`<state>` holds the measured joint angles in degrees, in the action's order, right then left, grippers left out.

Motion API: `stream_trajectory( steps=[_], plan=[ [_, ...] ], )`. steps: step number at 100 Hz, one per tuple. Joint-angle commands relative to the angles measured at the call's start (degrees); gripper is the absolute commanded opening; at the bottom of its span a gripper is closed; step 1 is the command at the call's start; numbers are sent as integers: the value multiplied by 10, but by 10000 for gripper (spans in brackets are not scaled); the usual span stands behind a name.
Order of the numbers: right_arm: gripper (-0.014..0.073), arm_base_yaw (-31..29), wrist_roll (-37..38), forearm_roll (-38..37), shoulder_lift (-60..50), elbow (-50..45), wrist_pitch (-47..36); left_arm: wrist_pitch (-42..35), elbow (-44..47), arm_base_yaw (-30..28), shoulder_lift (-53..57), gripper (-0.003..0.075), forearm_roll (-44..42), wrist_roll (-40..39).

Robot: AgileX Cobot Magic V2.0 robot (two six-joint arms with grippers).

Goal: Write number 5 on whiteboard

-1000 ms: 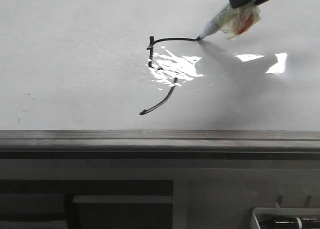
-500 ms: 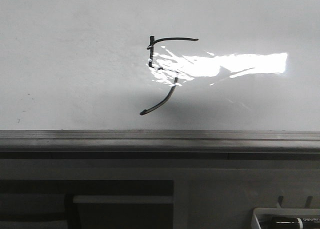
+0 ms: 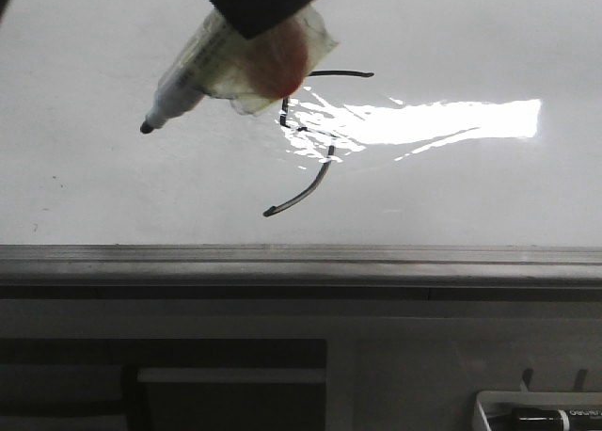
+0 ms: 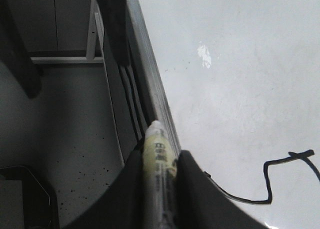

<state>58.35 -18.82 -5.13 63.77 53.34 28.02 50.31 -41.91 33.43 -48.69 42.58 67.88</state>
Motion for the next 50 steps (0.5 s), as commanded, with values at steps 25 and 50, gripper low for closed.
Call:
stream_trajectory(
  steps=[25,50],
  plan=[
    [-43,1,-9,6,-9,-60,-82,-75,-19,84,-70,384,29,2],
    [-69,2,-9,20,-21,-61,-131,-111,-19,99,-83,385,20,2]
  ],
)
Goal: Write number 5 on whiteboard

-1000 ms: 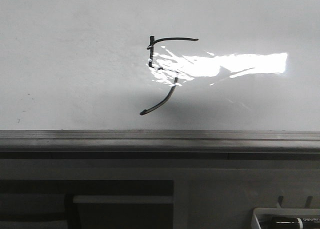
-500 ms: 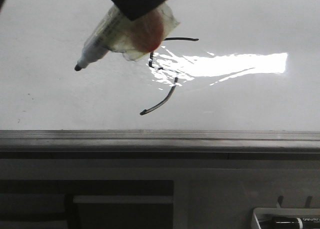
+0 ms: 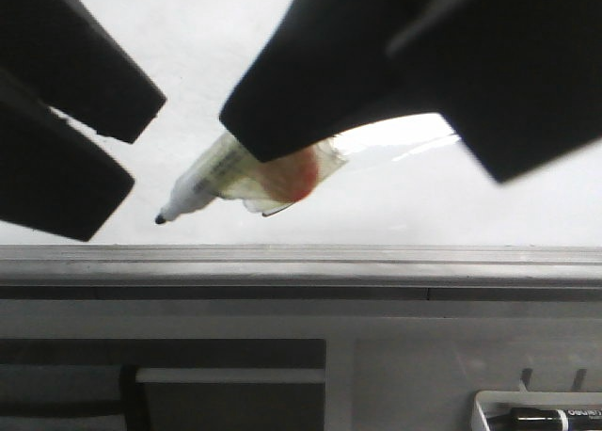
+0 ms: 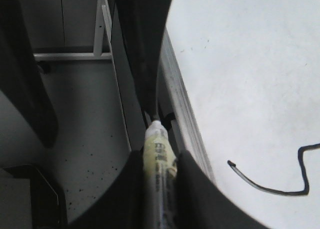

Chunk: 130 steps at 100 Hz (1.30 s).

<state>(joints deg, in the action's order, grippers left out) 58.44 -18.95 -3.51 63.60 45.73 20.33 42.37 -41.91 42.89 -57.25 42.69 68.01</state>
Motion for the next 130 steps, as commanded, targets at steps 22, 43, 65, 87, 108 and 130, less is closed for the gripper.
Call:
stream_trajectory(
  steps=[22,43,65,87,108,130],
  plan=[
    [-69,14,-7,10,-31,15,-60,-68,-19,4,0,385,14,0],
    [-69,41,-7,10,-32,15,-83,-72,-19,4,0,384,14,0],
    [-69,42,-7,10,-32,15,-95,-73,-19,4,0,384,14,0],
    [-69,42,-7,10,-32,15,-95,-92,-19,4,0,234,14,0],
    [-69,42,-7,10,-32,15,-95,-100,-19,4,0,31,-3,0],
    [-69,42,-7,10,-32,15,-92,-100,-19,4,0,-20,-14,0]
  ],
)
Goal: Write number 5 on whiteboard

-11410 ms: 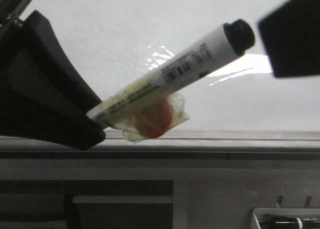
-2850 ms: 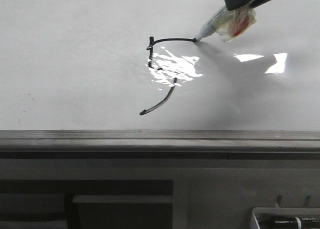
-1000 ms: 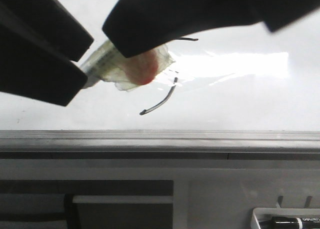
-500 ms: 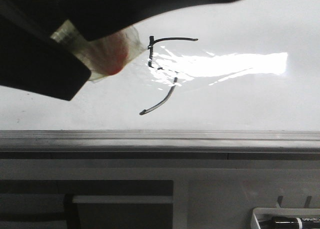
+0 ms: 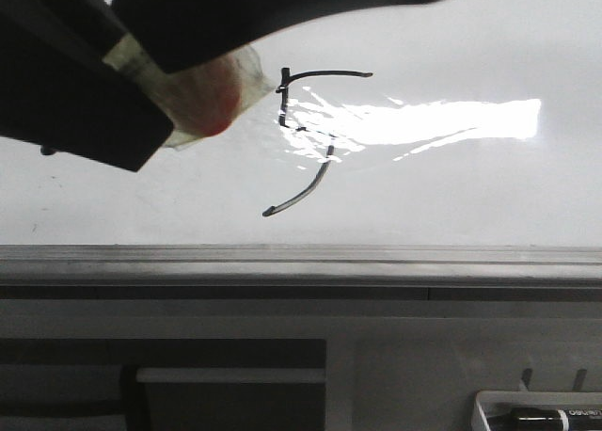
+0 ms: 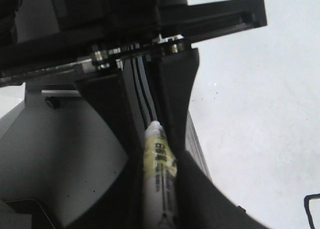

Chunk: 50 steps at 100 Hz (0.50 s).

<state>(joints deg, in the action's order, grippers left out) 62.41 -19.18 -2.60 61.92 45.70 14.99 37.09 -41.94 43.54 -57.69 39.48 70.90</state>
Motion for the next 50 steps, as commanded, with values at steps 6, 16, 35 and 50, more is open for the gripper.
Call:
stream_trajectory(
  steps=[6,16,35,50],
  plan=[
    [-69,2,-5,1,-15,16,-38,-47,-19,-2,5,-20,18,-29],
    [-69,2,-5,1,-15,16,-38,-47,-19,-2,5,-20,18,-29],
    [123,1,-5,1,-15,16,-37,-47,-19,-2,5,-20,20,-29],
    [456,1,-5,-12,-20,16,-37,-46,-19,-2,5,-20,21,-31]
  ],
)
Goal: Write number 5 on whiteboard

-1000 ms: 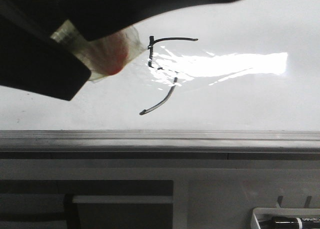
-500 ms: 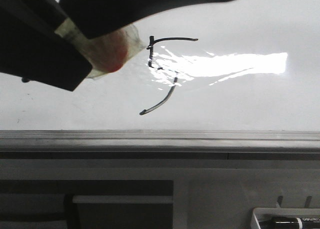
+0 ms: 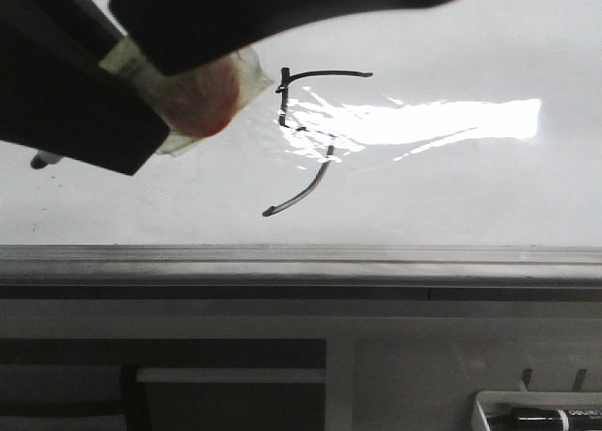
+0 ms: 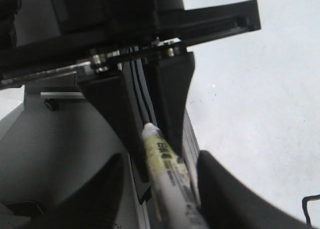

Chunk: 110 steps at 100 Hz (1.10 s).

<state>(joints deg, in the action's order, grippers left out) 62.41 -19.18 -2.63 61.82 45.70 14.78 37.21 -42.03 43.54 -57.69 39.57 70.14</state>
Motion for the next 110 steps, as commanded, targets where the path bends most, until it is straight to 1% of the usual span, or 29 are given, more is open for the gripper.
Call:
stream_trajectory(
  steps=[1,4,8,23,33,38,42,47,50,52,57,59,62,64,73,82,90,97,103,110],
  plan=[
    [477,1,-5,-13,-19,16,-35,-47,-18,-2,5,-20,20,-25],
    [510,1,-5,-17,-24,16,-35,-47,-18,-2,5,-20,24,-25],
    [528,1,-5,-21,-33,16,-35,-47,-18,-2,5,-20,33,-25],
    [524,-7,-4,-32,-82,16,-40,-49,-18,-2,5,-20,41,-46],
    [523,-38,0,-32,-118,16,-39,-72,-17,-2,5,-20,41,-98],
    [504,-57,8,-32,-136,16,-39,-91,-16,-2,5,-20,41,-131],
    [458,-71,8,-28,-152,16,-36,-116,-13,-2,5,-20,41,-164],
    [370,-95,9,-20,-169,16,-32,-152,-6,-2,5,-21,41,-205],
    [288,-107,9,-12,-177,16,-30,-176,0,-2,5,-21,41,-228],
    [251,-116,9,-6,-184,16,-27,-193,2,-2,5,-21,41,-246],
    [98,-137,10,10,-196,16,-18,-236,12,-2,4,-21,41,-287],
    [59,-146,10,16,-200,16,-14,-251,14,-2,3,-21,41,-302],
    [-32,-157,10,22,-205,16,-6,-271,18,-2,0,-21,41,-317],
    [-69,-164,10,26,-209,16,0,-283,20,-2,-1,-21,41,-324],
    [-61,-192,10,41,-217,16,20,-318,21,-2,-20,-21,42,-346],
    [-61,-207,10,47,-219,16,38,-344,21,-2,-46,-21,45,-367],
    [-61,-208,10,48,-219,16,45,-372,21,-2,-69,-21,45,-367],
    [-61,-208,10,52,-219,16,48,-412,21,-2,-81,-21,48,-367],
    [-61,-208,10,52,-219,16,50,-440,21,-2,-88,-21,72,-367],
    [-61,-208,10,52,-219,16,56,-455,21,-2,-99,-21,97,-367]
  ],
)
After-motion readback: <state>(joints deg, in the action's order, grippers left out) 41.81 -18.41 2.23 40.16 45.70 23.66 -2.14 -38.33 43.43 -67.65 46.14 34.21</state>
